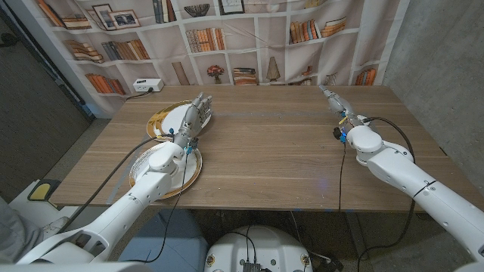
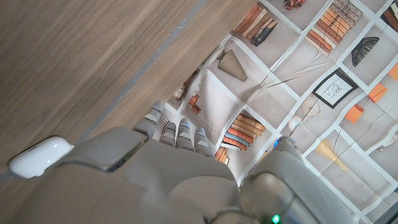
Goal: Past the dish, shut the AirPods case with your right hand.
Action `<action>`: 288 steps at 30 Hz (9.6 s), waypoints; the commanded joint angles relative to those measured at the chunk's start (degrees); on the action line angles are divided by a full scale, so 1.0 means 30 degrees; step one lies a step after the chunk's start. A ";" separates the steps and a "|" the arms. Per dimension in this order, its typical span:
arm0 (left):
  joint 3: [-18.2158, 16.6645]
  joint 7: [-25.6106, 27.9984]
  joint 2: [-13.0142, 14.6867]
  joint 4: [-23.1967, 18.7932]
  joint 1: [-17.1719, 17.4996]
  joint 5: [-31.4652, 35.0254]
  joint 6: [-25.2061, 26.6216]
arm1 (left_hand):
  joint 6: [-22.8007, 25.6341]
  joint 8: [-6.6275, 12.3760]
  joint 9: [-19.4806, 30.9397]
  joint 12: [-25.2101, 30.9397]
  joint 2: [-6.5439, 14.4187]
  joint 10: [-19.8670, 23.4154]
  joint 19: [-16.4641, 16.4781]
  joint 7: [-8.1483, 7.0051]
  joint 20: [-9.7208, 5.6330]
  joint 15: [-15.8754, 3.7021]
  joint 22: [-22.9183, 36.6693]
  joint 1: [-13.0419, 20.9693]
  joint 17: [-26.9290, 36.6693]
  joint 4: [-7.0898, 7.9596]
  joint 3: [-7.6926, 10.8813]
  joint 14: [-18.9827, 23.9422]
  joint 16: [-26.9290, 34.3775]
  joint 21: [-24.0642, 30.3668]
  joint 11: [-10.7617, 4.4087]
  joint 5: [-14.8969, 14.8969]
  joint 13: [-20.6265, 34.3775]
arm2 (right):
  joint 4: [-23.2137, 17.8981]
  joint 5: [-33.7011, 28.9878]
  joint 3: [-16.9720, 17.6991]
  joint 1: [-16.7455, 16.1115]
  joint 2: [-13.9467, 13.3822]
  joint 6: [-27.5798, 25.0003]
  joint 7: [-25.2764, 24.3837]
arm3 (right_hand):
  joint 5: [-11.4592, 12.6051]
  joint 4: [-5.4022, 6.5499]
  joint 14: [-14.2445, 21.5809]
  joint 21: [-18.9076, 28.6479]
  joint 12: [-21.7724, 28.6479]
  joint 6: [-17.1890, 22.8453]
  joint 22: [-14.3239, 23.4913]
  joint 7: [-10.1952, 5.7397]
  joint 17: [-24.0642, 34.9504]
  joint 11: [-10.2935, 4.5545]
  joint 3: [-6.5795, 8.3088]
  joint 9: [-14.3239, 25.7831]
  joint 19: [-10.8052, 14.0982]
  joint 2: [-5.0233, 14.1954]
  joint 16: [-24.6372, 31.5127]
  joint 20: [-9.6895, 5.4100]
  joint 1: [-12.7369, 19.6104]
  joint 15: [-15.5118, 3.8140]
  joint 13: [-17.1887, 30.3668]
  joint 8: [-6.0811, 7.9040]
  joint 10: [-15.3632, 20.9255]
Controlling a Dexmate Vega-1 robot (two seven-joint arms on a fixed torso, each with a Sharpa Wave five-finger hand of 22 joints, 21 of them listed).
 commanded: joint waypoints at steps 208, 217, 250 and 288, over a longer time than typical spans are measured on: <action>0.0677 -0.0335 0.0736 -0.0452 0.0392 0.1388 -0.0792 | 0.1306 -0.0023 0.0064 0.0101 0.0486 0.1255 0.0654 0.0362 -0.0639 -0.0435 0.0069 0.0382 0.0057 -0.1158 0.0270 -0.0123 -0.0031 -0.0799 0.0029 -0.0064 0.0098 | 0.0823 1.2853 -1.2381 1.4606 -0.1050 -2.2236 -1.4310 | 0.0000 -0.1310 0.1228 0.0263 0.0738 -0.2097 0.0043 0.1923 0.0082 0.1895 -0.0199 0.0220 0.2074 -0.0371 0.0466 0.1587 0.1939 0.2592 0.0285 -0.0218 0.3530; 0.0741 -0.0326 0.0711 -0.0510 0.0453 0.1442 -0.0796 | 0.1318 -0.0027 0.0065 0.0092 0.0485 0.1257 0.0634 0.0380 -0.0634 -0.0413 0.0072 0.0359 0.0058 -0.1173 0.0263 -0.0115 -0.0030 -0.0811 0.0042 -0.0069 0.0099 | 0.0975 1.3282 -1.2436 1.4758 -0.1341 -2.2236 -1.4310 | 0.0006 -0.1297 0.1227 0.0240 0.0696 -0.2132 0.0043 0.1856 0.0084 0.1900 -0.0197 0.0219 0.2047 -0.0329 0.0461 0.1529 0.1936 0.2545 0.0293 -0.0215 0.3479; 0.0539 0.0020 0.1052 -0.1529 0.1237 0.1456 -0.0914 | 0.1417 -0.0020 0.0065 0.0074 0.0501 0.1290 0.0569 0.0394 -0.0654 -0.0444 0.0078 0.0285 0.0061 -0.1223 0.0249 -0.0136 -0.0042 -0.0839 0.0014 -0.0077 0.0101 | 0.2909 1.6047 -1.4931 1.7873 -0.1509 -2.2236 -1.4310 | 0.0017 -0.1203 0.3101 0.0340 0.1064 -0.2253 0.0047 0.2058 0.0195 0.1901 -0.0388 0.0228 0.3014 -0.0233 0.0960 0.1518 0.1821 0.2260 0.0392 -0.0118 0.5210; -0.0097 0.0718 0.1625 -0.2749 0.2056 0.1685 -0.1380 | 0.1527 -0.0015 0.0065 0.0101 0.0509 0.1443 0.0603 0.0364 -0.0694 -0.0509 0.0080 0.0223 0.0058 -0.1288 0.0238 -0.0105 -0.0034 -0.0827 -0.0083 -0.0077 0.0101 | 0.5598 1.7399 -1.6270 1.9379 -0.0543 -2.2236 -1.4310 | -0.0055 -0.1477 0.2346 0.0127 0.1106 -0.2199 0.0052 0.2156 0.0199 0.1884 0.0061 0.0225 0.2559 0.0443 0.0572 0.1372 0.2636 0.2448 0.0473 -0.0030 0.5993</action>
